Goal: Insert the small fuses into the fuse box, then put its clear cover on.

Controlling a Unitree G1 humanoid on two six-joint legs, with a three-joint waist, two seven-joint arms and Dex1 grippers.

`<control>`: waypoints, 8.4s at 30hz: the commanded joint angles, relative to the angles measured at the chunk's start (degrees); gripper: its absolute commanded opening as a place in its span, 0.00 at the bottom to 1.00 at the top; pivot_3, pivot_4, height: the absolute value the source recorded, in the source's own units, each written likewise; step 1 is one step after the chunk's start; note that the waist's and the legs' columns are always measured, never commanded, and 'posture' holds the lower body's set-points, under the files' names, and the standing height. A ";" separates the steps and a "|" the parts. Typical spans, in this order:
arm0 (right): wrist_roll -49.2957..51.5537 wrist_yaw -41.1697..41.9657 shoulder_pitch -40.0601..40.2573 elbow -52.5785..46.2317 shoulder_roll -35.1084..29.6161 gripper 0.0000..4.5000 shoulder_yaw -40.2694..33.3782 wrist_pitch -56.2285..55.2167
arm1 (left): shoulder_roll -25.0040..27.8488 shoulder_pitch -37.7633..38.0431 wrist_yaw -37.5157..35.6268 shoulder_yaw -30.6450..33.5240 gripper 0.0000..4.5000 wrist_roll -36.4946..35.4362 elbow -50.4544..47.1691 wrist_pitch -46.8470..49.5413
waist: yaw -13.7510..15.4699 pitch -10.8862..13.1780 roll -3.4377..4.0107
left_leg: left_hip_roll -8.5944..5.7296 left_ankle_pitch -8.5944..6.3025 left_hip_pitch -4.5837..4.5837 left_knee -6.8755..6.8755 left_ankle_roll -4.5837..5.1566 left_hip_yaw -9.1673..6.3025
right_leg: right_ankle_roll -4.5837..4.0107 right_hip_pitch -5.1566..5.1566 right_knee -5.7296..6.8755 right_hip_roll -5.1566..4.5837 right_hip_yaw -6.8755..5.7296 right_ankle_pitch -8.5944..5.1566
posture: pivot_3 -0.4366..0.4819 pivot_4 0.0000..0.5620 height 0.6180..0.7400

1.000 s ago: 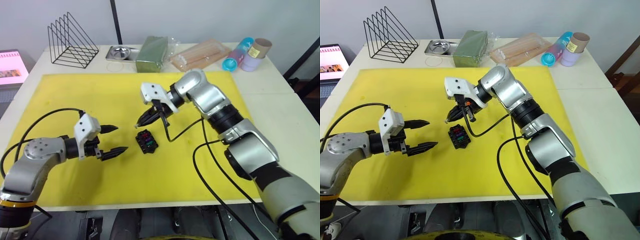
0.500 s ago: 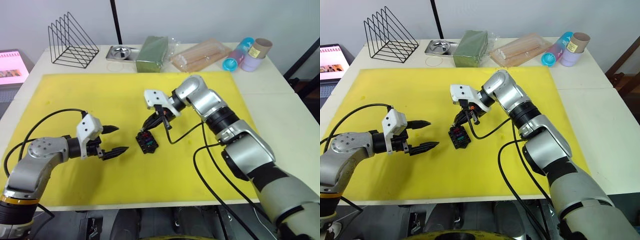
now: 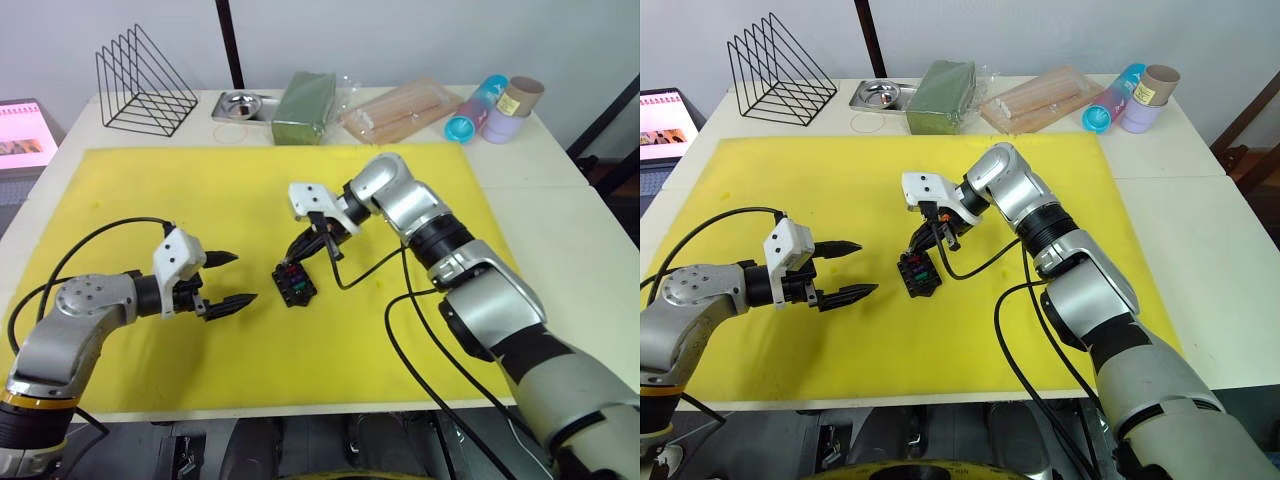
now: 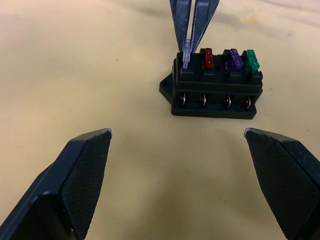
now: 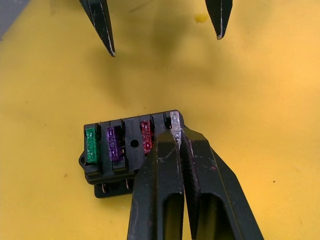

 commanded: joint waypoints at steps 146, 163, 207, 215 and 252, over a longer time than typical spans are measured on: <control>-14.16 2.68 -4.61 -2.68 3.76 0.01 6.53 -4.11 | -2.22 0.43 2.65 0.52 1.00 1.23 -2.26 -1.76 | -0.04 -0.01 0.01 | 0.00 0.00 0.13 -0.01 0.00 -0.04 | -0.01 0.13 0.00 -0.02 -0.03 0.00 | 0.48 0.27 1.00; -17.97 0.48 -3.74 -3.93 3.06 0.01 9.35 -4.69 | -2.64 0.17 2.60 0.13 1.00 1.58 -2.12 -1.94 | -0.01 -0.02 0.00 | 0.00 0.00 0.17 0.00 0.00 -0.05 | -0.01 0.19 0.00 -0.01 -0.05 -0.01 | 0.48 0.27 1.00; -13.72 1.73 -4.62 -7.00 2.19 0.30 5.15 -1.35 | -2.95 -0.15 2.77 0.06 1.00 1.45 -2.68 -0.98 | -0.01 -0.02 0.00 | 0.00 0.00 0.14 -0.01 0.00 -0.06 | -0.01 0.16 -0.01 -0.02 -0.05 -0.01 | 0.48 0.27 1.00; -9.42 4.38 -6.16 -8.50 1.16 0.30 3.34 2.14 | -2.85 -0.19 2.63 0.21 1.00 1.48 -2.58 -1.01 | 0.00 -0.01 0.00 | 0.00 0.00 0.13 -0.01 0.00 -0.05 | -0.01 0.15 -0.01 -0.02 -0.05 -0.01 | 0.48 0.27 1.00; 4.24 0.62 2.93 -9.65 -0.37 0.01 -6.14 10.09 | -2.43 -1.31 1.64 0.44 1.00 1.39 -1.47 -1.11 | 0.00 -0.01 0.00 | -0.01 0.00 0.11 -0.01 0.00 -0.05 | -0.01 0.14 -0.02 -0.03 -0.05 0.00 | 0.48 0.27 1.00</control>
